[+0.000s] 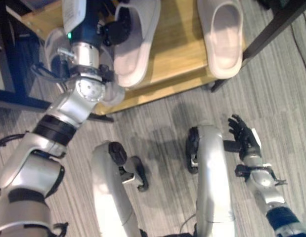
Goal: Arrange the slippers neatly on the shoe rack.
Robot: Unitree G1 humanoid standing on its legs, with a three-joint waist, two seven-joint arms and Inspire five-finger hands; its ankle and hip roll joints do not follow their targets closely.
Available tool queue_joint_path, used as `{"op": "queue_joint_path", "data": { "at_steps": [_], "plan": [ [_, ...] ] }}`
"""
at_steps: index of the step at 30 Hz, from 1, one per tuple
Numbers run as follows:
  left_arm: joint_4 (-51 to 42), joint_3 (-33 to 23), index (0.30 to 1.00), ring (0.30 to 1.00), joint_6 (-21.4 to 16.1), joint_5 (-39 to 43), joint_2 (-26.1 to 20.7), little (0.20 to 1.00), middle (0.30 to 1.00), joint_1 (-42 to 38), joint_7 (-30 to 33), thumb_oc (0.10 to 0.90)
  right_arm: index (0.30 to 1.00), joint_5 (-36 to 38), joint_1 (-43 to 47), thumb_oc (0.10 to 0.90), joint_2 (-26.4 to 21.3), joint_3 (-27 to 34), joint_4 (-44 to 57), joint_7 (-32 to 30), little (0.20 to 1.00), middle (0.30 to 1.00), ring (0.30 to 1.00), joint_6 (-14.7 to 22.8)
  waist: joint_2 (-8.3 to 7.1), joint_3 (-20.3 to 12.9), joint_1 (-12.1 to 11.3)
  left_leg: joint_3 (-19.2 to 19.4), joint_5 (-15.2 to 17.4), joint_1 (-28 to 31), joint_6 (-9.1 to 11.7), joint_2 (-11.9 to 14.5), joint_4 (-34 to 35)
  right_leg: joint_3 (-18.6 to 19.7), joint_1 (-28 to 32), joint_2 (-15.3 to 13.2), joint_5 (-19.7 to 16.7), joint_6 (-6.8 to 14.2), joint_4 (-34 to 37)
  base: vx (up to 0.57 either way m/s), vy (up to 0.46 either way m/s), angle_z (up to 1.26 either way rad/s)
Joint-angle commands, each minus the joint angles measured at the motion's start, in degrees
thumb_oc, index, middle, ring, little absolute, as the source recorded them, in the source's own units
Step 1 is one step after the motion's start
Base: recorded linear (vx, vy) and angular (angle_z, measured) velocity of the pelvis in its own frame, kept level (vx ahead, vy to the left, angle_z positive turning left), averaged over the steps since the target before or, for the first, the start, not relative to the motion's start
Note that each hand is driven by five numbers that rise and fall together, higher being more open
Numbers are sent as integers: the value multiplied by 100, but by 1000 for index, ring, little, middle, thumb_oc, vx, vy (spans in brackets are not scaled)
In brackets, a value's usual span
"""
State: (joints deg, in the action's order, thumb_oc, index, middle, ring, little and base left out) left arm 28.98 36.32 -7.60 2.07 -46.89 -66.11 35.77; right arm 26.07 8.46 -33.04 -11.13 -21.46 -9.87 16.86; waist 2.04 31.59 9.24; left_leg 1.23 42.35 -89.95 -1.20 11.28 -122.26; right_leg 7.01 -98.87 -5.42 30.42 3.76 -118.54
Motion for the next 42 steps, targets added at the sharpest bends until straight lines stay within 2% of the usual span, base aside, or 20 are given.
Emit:
{"op": "queue_joint_path", "data": {
  "at_steps": [1, 5, 11, 12, 13, 14, 18, 22, 33, 42],
  "plan": [
    [309, -4, 300, 300, -384, 229, -242, 300, 300, -1449, 305, 400, 900, 97, -165, 800, -367, 73, 903, 0, 900, 900, 900, 449, 135, -180, 175, -511, 5, -1, 80, -74, 177, 246, 892, -178, 1374, 367, -622, 46, 50, -15],
    [561, 106, 300, 300, -357, 315, 6, 300, 300, -1579, 174, 400, 900, 63, -247, 800, -397, 65, 888, -20, 900, 900, 900, 452, 179, -180, 248, -448, 52, -1, 56, -94, 61, 352, 892, -198, 1402, 386, -744, 43, 40, -8],
    [475, 126, 300, 300, -348, 280, 636, 300, 300, -1678, 82, 400, 900, 9, -252, 800, -408, 3, 729, -39, 900, 900, 900, 412, 151, -180, 291, -296, 132, -1, 51, -219, -83, 560, 892, -246, 1434, 420, -1011, 17, 5, 6],
    [434, 123, 326, 326, -341, 272, 721, 326, 326, -1683, 75, 417, 900, 4, -240, 800, -401, -17, 706, -38, 900, 900, 900, 400, 137, -180, 289, -275, 144, -1, 61, -236, -111, 578, 892, -251, 1422, 417, -1039, 10, -27, 8],
    [417, 132, 735, 735, -320, 252, 818, 735, 735, -1698, 70, 690, 900, -5, -220, 800, -404, -32, 679, -39, 900, 900, 900, 400, 112, -180, 296, -258, 152, -1, 77, -256, -141, 623, 892, -253, 1433, 411, -1103, 8, -31, 10],
    [397, 136, 900, 900, -325, 261, 931, 900, 900, -1725, 46, 800, 900, 7, -188, 800, -410, -62, 644, -37, 900, 900, 900, 396, 98, -180, 298, -249, 163, -1, 91, -280, -169, 655, 892, -269, 1454, 399, -1158, 8, -21, 12],
    [421, 180, 900, 900, -347, 416, 1155, 900, 900, -1820, -73, 800, 900, 46, -117, 800, -438, -116, 539, -15, 900, 900, 900, 358, 44, -180, 306, -185, 209, -1, 151, -331, -259, 742, 892, -336, 1484, 343, -1293, -7, -21, 8],
    [252, 192, 900, 900, -386, 489, 1150, 900, 900, -1792, -193, 800, 900, 20, -98, 800, -444, -131, 496, 9, 900, 900, 900, 338, 6, -180, 257, -127, 210, -1, 223, -360, -287, 790, 892, -401, 1466, 282, -1383, -27, -42, 9],
    [-556, -72, 900, 900, -505, 594, 715, 900, 900, -882, -407, 800, 900, -177, -161, 800, -464, -87, 500, -19, 900, 900, 900, 280, 11, -180, 45, -117, 260, -1, 353, -397, -319, 784, 892, -472, 1483, 204, -1536, -18, -31, 7],
    [-1412, -587, 900, 900, -971, 1677, 417, 900, 900, 53, -590, 800, 900, -294, -284, 800, -413, -19, 456, -113, 900, 900, 900, 207, 34, -180, -86, -133, 295, -1, 409, -410, -323, 755, 892, -540, 1504, 163, -1555, -8, -19, 3]
  ]
}}
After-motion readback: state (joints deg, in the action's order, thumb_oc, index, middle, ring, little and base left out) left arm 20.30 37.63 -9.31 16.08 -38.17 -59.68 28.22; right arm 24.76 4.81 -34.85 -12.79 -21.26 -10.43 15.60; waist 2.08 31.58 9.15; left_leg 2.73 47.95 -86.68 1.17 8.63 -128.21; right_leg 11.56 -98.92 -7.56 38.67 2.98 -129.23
